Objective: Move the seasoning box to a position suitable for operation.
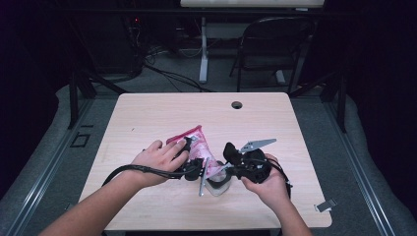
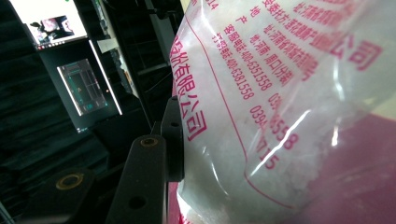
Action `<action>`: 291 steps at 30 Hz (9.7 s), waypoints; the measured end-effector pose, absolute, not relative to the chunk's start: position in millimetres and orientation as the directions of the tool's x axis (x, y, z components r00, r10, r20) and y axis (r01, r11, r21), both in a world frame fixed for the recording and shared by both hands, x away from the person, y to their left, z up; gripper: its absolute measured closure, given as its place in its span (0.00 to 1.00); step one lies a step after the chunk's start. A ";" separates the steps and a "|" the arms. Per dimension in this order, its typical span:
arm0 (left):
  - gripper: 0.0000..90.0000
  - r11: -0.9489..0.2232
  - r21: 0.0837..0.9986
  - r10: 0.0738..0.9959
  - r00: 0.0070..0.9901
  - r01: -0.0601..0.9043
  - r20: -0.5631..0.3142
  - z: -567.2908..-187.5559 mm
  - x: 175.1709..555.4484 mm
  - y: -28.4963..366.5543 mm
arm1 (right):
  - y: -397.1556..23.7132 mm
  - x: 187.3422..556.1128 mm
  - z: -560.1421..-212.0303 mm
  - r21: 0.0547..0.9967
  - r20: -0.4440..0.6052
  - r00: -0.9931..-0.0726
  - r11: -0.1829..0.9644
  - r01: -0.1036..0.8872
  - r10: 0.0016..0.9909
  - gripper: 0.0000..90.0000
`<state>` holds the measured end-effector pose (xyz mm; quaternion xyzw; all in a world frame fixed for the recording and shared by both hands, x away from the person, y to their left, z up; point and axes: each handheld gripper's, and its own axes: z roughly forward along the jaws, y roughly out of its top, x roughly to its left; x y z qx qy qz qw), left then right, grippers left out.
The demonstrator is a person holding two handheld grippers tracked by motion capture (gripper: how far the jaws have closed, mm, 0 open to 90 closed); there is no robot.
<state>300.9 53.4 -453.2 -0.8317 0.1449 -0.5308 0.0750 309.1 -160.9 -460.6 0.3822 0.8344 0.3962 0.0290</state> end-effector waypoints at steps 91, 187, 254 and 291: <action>0.83 -0.933 -0.314 -0.358 0.355 -0.177 0.863 -448.8 294.6 42.3 | -156.1 310.4 -466.7 0.678 0.200 -0.694 0.414 0.608 0.692 1.00; 0.93 -0.907 -0.367 -0.413 0.275 -0.206 0.868 -445.9 282.3 37.6 | -154.7 316.6 -472.1 0.671 0.175 -0.678 0.417 0.613 0.714 1.00; 0.96 -0.974 -0.171 -0.219 0.422 -0.150 0.880 -454.3 293.2 60.7 | -150.9 314.3 -469.2 0.692 0.163 -0.681 0.409 0.595 0.714 1.00; 0.97 -0.995 0.050 -0.004 0.535 -0.088 0.845 -464.9 296.2 80.2 | -145.7 313.6 -466.2 0.706 0.158 -0.692 0.410 0.578 0.704 1.00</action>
